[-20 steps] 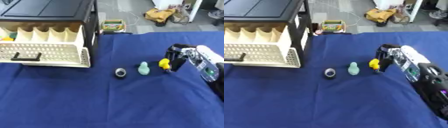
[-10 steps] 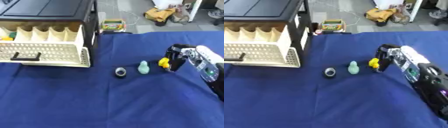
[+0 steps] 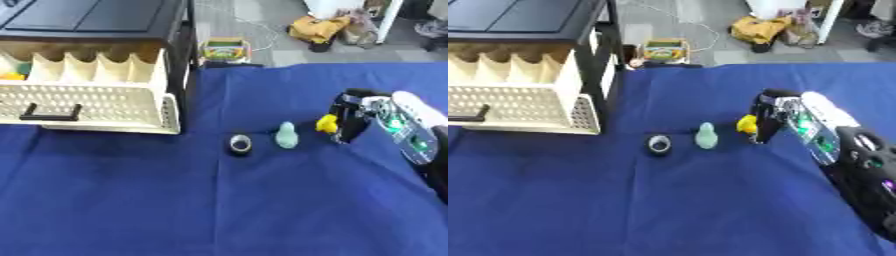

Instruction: Pick up objects from table and place into drawer.

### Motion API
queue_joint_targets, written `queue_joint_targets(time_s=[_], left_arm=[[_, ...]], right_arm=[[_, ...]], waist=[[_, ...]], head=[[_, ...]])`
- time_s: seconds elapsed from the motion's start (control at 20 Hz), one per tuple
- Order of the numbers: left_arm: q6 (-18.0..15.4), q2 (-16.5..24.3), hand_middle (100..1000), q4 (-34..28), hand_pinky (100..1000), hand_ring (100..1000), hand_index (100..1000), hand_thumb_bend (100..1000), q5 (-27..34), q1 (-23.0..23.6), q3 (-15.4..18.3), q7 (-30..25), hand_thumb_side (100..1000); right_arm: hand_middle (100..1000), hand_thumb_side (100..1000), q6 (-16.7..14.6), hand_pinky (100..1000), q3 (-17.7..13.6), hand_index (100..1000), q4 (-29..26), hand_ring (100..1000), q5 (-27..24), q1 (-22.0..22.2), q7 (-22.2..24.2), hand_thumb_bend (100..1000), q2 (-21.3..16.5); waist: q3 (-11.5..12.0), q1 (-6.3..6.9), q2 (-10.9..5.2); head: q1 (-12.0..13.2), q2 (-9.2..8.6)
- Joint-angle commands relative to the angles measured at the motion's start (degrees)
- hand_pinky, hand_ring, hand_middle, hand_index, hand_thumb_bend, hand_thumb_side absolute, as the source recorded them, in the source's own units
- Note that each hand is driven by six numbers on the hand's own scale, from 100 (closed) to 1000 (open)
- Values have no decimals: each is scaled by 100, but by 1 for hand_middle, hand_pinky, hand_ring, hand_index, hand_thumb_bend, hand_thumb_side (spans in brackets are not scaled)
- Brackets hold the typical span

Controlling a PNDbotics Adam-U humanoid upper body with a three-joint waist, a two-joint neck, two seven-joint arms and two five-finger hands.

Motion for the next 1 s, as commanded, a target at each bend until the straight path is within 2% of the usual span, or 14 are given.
queue_joint_targets(time_s=[0.05, 0.35, 0.55, 1.0], left_arm=[[28, 81, 100, -67, 100, 100, 697, 100, 13, -29, 104, -1, 799], [38, 70, 100, -67, 100, 100, 694, 100, 11, 2, 120, 5, 798], [54, 37, 100, -67, 100, 100, 692, 100, 12, 35, 135, 6, 801], [58, 0, 100, -67, 100, 100, 689, 100, 7, 86, 156, 30, 802]], right_arm=[[654, 162, -24, 434, -89, 779, -180, 667, -79, -177, 166, 517, -198], [666, 195, 103, 432, -159, 805, -151, 669, -77, -235, 236, 552, -182], [628, 150, 115, 413, -137, 762, -120, 660, -18, -224, 194, 540, -163], [631, 143, 72, 403, -90, 753, 157, 657, 211, -209, 116, 479, -96]], waist=[[-4, -5, -135], [-6, -10, -141], [-3, -12, -125], [40, -6, -108]], head=[[24, -76], [14, -86], [-5, -94], [-37, -111]])
